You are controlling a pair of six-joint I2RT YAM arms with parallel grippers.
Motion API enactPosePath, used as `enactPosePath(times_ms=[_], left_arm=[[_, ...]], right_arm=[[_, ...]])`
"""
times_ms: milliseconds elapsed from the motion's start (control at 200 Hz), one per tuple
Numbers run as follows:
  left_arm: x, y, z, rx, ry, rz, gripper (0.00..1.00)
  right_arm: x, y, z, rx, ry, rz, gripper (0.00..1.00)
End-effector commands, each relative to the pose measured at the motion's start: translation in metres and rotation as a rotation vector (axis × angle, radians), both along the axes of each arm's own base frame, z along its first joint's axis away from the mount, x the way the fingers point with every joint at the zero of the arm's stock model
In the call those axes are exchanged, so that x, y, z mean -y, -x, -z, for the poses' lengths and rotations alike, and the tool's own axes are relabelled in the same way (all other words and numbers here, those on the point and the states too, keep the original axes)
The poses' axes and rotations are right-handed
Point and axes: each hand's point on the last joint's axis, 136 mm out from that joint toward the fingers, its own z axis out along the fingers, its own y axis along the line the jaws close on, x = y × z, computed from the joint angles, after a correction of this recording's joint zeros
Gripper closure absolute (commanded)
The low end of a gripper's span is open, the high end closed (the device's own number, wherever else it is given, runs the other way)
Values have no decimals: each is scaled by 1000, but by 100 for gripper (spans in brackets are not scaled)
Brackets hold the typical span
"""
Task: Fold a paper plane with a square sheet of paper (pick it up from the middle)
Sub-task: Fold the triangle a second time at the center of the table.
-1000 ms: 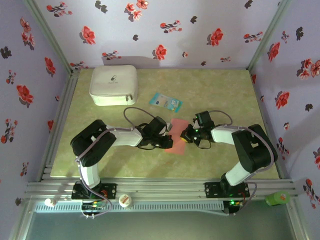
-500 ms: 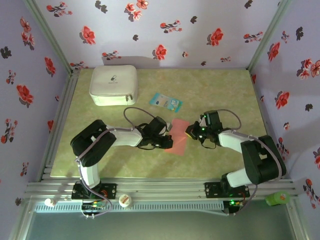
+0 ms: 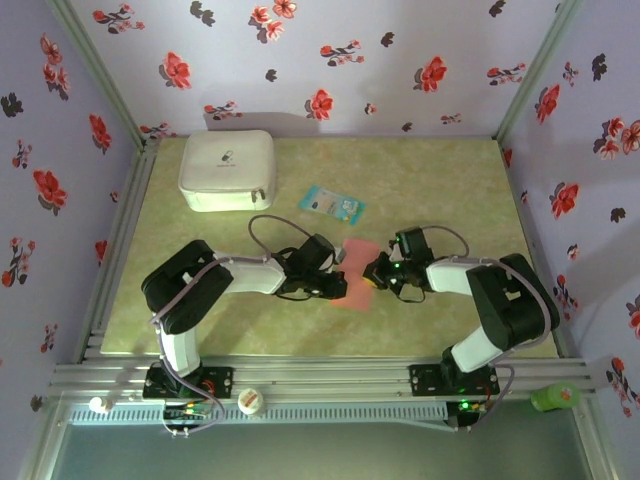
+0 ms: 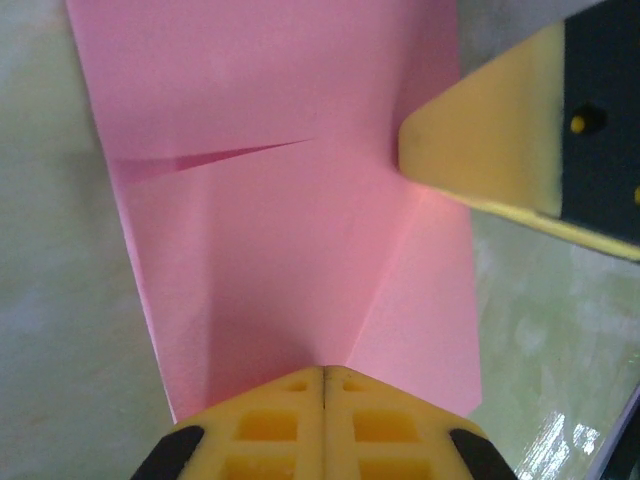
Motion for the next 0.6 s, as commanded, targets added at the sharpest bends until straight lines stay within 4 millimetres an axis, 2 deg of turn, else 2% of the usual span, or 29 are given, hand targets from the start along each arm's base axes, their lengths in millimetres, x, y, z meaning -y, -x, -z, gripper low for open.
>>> enactPosePath(times_ms=[0,210,395,495,595], left_arm=[[-20,19,28,-73,-104,-1,100],[-19,20,29,-78,-101,0,100],[-18,19,28,-78,-93,-5,100],[-17,19,26,-76,-88,-5,100],[-17,19,26,-77,-87,-10,100]], right_arm=[[24,0,15,-23,94,42,100],[31,-10,9,28,97,80,100],[41,-25,-16,139,82,183,100],[30,-27,-38,195,14,145,100],[18,-22,-47,207,-23,103,100]])
